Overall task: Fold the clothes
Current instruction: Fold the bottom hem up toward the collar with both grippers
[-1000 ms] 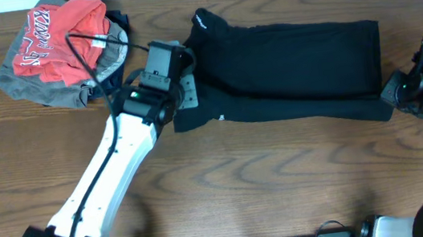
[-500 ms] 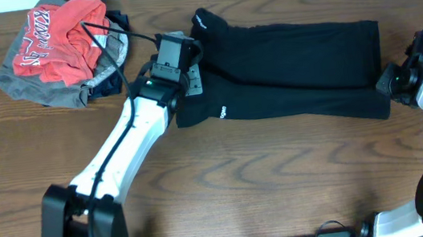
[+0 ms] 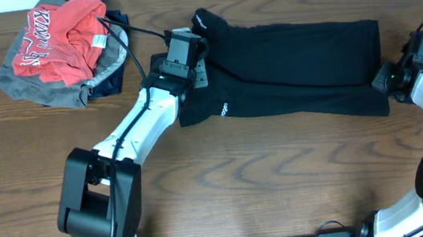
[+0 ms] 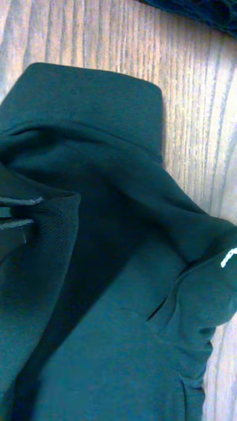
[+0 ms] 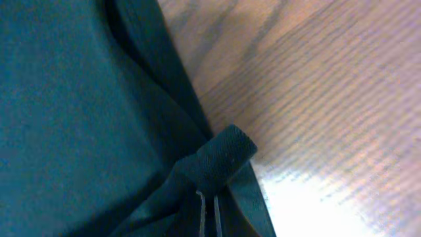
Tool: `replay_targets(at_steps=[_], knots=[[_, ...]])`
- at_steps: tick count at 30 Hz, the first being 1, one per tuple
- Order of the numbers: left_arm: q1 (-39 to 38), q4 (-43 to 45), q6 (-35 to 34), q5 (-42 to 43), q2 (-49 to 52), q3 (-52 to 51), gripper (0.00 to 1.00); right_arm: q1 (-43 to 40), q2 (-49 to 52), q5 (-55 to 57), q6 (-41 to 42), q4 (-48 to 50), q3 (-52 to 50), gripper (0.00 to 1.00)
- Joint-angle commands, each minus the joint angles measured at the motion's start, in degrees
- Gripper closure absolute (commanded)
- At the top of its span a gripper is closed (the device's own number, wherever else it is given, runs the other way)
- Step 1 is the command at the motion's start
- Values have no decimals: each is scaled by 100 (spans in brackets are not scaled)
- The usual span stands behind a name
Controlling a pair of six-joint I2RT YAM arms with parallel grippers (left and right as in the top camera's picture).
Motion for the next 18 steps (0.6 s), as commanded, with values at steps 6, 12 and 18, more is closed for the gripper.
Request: replay_targets(at_steps=[6,12,18], knots=[[74,122,68,-348,114,107,84,201,192,20,-232,365,92,84],[122,129,70,-345,107,109,31,201,153,-179,-492,310,197,47],[149,-13,448,-339,-127,197,14,201,-179,-420,-822,-573,782,42]])
